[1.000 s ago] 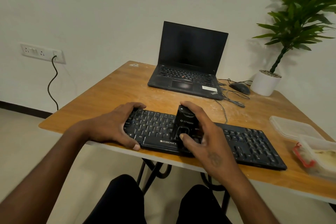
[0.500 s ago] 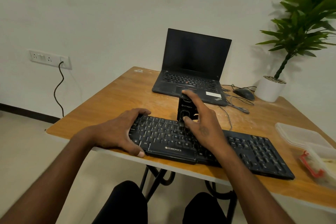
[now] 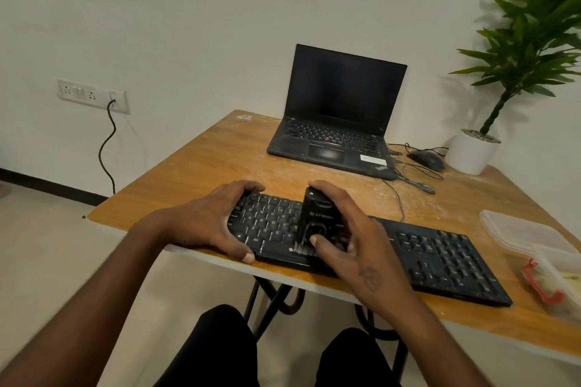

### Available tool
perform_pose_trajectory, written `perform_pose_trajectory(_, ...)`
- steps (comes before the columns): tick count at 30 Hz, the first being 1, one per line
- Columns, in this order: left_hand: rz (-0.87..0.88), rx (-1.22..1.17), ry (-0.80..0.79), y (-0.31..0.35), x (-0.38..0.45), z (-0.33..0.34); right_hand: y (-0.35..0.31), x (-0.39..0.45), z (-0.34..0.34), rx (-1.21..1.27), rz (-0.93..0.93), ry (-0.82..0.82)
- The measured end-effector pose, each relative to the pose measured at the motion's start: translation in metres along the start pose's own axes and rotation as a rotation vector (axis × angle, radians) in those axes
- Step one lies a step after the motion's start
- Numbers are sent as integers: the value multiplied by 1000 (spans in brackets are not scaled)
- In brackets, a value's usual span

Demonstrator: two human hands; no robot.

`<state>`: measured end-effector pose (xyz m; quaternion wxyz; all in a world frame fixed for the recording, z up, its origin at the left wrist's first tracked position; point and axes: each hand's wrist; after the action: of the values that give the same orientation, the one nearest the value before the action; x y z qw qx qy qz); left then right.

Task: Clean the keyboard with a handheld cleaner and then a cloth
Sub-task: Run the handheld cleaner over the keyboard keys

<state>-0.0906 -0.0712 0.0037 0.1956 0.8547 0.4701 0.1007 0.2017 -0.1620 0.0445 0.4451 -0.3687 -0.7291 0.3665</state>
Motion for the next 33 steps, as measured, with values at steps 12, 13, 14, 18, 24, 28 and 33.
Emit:
perform_pose_trajectory(12, 7, 7, 8, 0, 1, 0, 30, 73, -4, -208, -19, 82)
perform_pose_trajectory(13, 6, 12, 13, 0, 1, 0, 27, 67, -2, -184, -19, 73)
perform_pose_trajectory(14, 3, 15, 15, 0, 1, 0, 24, 59, -1, -161, -14, 60)
perform_pose_trajectory(18, 2, 14, 17, -1, 0, 1, 8, 19, 7, -71, -29, -5)
perform_pose_trajectory(24, 5, 25, 17, -1, 1, 1, 5, 9, 6, 12, -20, -25)
perform_pose_trajectory(28, 9, 11, 12, -3, 1, 0, 15, 41, 4, -91, -20, 16)
perform_pose_trajectory(33, 14, 7, 13, -2, 0, 0, 34, 84, 4, -206, -16, 56)
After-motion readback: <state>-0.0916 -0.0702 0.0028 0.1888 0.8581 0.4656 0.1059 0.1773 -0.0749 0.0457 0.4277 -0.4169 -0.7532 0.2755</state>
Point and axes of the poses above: each hand's wrist, its own x-axis towards the middle knuckle, its own z-axis out of the palm, y = z × x, and after that the axes turned 15 degrees about x, right-handed
